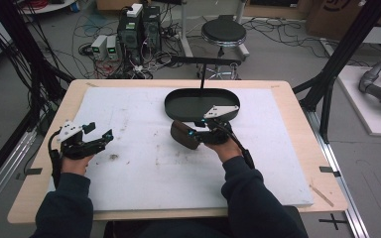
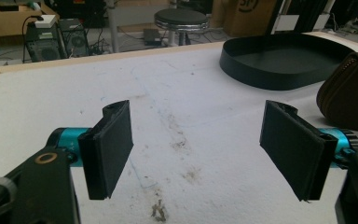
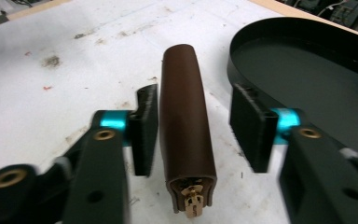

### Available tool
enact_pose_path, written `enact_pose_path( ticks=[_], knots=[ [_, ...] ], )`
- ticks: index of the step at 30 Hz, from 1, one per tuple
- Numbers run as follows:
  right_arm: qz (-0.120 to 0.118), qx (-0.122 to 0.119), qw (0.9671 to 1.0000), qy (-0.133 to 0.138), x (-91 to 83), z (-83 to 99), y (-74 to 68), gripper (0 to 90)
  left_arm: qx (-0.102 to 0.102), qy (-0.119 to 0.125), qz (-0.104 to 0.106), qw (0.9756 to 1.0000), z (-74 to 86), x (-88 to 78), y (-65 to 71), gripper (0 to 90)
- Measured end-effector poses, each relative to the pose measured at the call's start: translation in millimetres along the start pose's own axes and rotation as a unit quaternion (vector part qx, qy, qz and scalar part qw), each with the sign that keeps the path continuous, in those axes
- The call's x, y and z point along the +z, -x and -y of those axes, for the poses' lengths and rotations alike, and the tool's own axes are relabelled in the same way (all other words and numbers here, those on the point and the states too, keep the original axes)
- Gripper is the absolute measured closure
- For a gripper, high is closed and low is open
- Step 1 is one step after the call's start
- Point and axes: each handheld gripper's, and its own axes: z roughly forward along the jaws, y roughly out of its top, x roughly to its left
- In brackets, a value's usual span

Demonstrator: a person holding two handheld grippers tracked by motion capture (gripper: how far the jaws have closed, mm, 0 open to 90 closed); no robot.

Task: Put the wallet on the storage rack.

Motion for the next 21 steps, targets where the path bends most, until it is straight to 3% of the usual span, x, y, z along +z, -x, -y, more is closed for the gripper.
enact_pose_path(
  ticks=[3, 5, 7, 8, 11, 12, 14, 15, 21],
  knots=[
    [-0.014, -0.013, 0.9998, -0.001, 4.6, 1.8, -0.8, 31.8, 0.000, 0.000, 0.001, 1.0000, 0.0, 0.1, 0.3, 25.3],
    [-0.001, -0.041, 0.9991, -0.013, 10.9, 4.3, -3.4, 30.1, -0.001, 0.000, 0.001, 1.0000, 0.0, 0.0, 0.4, 25.2],
    [0.007, -0.051, 0.9984, -0.023, 14.3, 5.9, -4.0, 29.9, 0.000, 0.001, 0.001, 1.0000, -0.1, -0.1, 0.3, 25.2],
    [0.004, -0.051, 0.9978, -0.042, 21.3, 9.4, -3.4, 30.3, 0.000, 0.001, 0.001, 1.0000, -0.2, -0.3, 0.2, 25.2],
    [-0.003, -0.053, 0.9970, -0.056, 25.0, 11.8, -1.5, 44.7, 0.001, 0.004, 0.003, 1.0000, -0.4, -0.6, 0.4, 25.2],
    [-0.003, -0.053, 0.9970, -0.056, 25.0, 11.8, -1.5, 44.7, 0.001, 0.004, 0.003, 1.0000, -0.4, -0.6, 0.4, 25.2],
    [-0.016, -0.045, 0.9966, -0.067, 23.3, 12.2, -0.1, 62.1, 0.001, 0.004, 0.003, 1.0000, -0.3, -0.5, 0.1, 25.2],
    [-0.018, -0.041, 0.9967, -0.067, 21.5, 11.7, 0.3, 65.0, 0.001, 0.004, 0.003, 1.0000, -0.3, -0.5, 0.1, 25.2],
    [-0.020, -0.037, 0.9984, -0.037, 8.9, 4.5, 0.8, 66.4, 0.003, 0.005, 0.006, 1.0000, -0.5, -0.5, 0.6, 25.3]
  ],
)
